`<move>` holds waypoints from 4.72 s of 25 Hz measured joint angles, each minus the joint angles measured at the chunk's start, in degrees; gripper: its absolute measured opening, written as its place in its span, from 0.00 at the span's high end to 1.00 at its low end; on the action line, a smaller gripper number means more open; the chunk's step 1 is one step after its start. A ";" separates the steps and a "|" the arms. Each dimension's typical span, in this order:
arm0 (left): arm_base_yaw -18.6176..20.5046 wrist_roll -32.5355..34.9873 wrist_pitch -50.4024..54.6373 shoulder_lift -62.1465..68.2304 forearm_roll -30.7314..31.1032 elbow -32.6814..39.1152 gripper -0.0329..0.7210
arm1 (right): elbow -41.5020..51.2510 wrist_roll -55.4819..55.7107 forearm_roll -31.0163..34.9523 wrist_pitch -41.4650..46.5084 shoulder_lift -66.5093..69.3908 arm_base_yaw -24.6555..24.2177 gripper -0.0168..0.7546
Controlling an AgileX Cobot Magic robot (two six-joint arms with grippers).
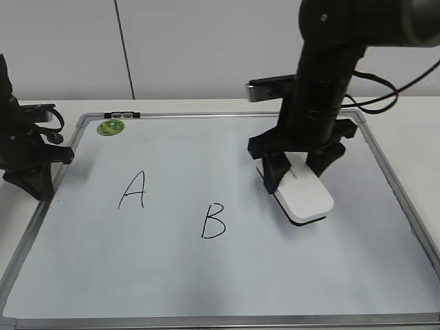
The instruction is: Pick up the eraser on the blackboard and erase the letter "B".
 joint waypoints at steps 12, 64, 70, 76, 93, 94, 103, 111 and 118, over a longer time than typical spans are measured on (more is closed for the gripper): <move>0.00 0.00 0.00 0.00 -0.11 0.00 0.90 | -15.24 4.11 -5.75 1.20 15.15 8.21 0.31; 0.22 0.00 0.00 0.00 -0.80 0.00 0.90 | -16.38 7.71 -8.08 1.09 18.94 20.52 0.31; 0.22 0.00 0.00 0.00 -0.36 0.00 0.90 | -16.47 8.81 -9.14 1.09 18.94 20.65 0.31; 0.22 0.00 0.10 0.00 -0.01 0.00 0.90 | -16.47 9.98 -10.97 1.09 18.94 20.43 0.31; 0.04 0.00 0.10 0.00 0.80 0.00 0.90 | -16.74 10.41 -11.09 1.09 18.94 10.67 0.32; 0.04 0.00 0.10 0.00 0.80 0.00 0.90 | -16.74 10.41 -11.21 1.09 18.94 10.21 0.32; 0.04 0.00 0.21 0.00 0.80 -0.04 0.89 | -16.28 11.35 -14.95 1.24 9.96 7.16 0.32; 0.04 0.00 0.21 0.00 0.92 -0.04 0.88 | -16.28 11.35 -14.05 1.57 6.06 -4.83 0.32; 0.04 0.00 0.21 0.00 0.92 -0.04 0.88 | -12.80 8.42 -11.82 1.68 4.64 -13.39 0.32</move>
